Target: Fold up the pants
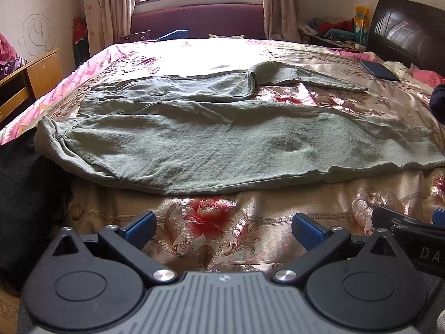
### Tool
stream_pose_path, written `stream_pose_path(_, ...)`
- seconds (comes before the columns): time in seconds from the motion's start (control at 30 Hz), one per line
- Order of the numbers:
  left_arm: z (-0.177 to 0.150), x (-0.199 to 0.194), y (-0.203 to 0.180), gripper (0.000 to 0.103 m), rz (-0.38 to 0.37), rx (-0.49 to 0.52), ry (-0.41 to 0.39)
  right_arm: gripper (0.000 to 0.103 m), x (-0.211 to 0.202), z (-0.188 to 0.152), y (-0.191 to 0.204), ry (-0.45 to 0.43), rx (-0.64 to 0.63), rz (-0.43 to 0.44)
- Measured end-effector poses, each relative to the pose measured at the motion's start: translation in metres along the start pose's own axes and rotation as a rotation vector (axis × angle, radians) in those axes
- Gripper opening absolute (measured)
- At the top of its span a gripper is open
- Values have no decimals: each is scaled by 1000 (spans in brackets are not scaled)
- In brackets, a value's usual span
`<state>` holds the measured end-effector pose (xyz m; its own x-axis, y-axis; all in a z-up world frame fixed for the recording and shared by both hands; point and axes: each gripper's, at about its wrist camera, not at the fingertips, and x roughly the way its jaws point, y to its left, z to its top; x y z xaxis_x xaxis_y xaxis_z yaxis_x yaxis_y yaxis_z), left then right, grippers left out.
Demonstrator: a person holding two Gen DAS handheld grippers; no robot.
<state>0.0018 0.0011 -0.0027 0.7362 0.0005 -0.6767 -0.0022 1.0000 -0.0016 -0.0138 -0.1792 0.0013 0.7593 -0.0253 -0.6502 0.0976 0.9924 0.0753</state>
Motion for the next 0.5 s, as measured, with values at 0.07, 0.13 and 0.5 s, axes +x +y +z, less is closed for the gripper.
stream_pose_path(0.07,0,-1,-1,103,3,4,-4,101,1,0,-1,4,5,-11)
stream_pose_path(0.13,0,-1,-1,103,4,5,-3,101,2,0,-1,8,7,-11)
stream_pose_path(0.5,0,-1,-1,103,6,5,2,101,3,0,0,14,5,-11)
